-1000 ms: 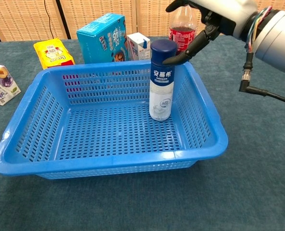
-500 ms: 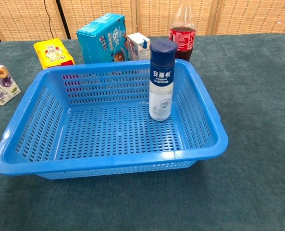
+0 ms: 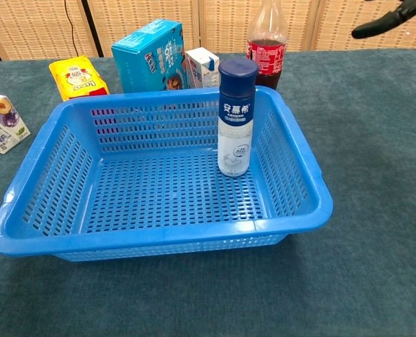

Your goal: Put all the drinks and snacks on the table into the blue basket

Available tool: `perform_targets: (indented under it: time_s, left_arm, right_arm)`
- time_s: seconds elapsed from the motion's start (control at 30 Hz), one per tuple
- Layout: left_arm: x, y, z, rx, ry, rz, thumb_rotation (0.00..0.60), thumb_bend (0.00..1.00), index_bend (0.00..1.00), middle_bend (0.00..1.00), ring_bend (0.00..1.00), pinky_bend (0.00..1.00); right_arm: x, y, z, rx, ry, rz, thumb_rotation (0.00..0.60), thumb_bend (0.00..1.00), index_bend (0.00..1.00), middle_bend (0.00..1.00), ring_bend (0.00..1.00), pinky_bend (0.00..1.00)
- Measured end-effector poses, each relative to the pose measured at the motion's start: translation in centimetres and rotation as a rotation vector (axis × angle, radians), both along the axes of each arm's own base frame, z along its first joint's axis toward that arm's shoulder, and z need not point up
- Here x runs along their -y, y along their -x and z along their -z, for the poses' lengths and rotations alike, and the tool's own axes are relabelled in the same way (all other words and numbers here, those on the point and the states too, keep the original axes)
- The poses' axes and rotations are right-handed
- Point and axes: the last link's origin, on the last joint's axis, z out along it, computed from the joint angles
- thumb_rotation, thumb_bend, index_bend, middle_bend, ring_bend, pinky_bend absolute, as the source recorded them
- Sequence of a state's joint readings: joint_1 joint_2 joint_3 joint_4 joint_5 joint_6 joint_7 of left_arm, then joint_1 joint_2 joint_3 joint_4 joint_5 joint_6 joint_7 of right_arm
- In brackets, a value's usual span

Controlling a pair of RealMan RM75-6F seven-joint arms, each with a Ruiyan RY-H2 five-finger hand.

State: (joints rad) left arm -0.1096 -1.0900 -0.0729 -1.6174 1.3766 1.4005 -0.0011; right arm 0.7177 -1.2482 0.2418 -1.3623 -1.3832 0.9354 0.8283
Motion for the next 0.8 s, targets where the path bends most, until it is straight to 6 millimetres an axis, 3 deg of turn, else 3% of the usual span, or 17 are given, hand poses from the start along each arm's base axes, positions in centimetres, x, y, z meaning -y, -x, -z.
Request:
perform_targets:
  time_s: [0.13,0.33,0.6,0.73,0.8]
  left_arm:
    - [0.0,0.1,-0.1,0.004,-0.005,-0.003,0.6,0.1,0.0,0.0,0.0,0.0]
    - [0.0,0.3,-0.3,0.008,-0.014,-0.014,0.6,0.1,0.0,0.0,0.0,0.0]
    - [-0.2,0.6,-0.4,0.01,-0.016,-0.027,0.6,0.1,0.0,0.0,0.0,0.0]
    - [-0.3,0.7,-0.4,0.01,-0.016,-0.033,0.6,0.1,0.0,0.0,0.0,0.0]
    - [-0.3,0.8,-0.3,0.011,-0.016,-0.036,0.6,0.1,0.0,0.0,0.0,0.0]
  right_arm:
    - [1.4,-0.2,2.9,-0.032,-0.049,0.012,0.6,0.0,0.0,0.0,0.0,0.0]
    - [2.9,-2.5,6.4,-0.01,-0.1,0.006,0.6,0.0,0.0,0.0,0.0,0.0]
    - [4.7,-5.1,8.2,0.04,-0.103,0.004,0.6,0.0,0.0,0.0,0.0,0.01]
    - [5.4,-6.1,9.0,0.058,-0.109,0.011,0.6,0.0,0.0,0.0,0.01,0.1]
    - [5.6,-6.4,9.4,0.065,-0.107,0.015,0.6,0.0,0.0,0.05,0.07,0.17]
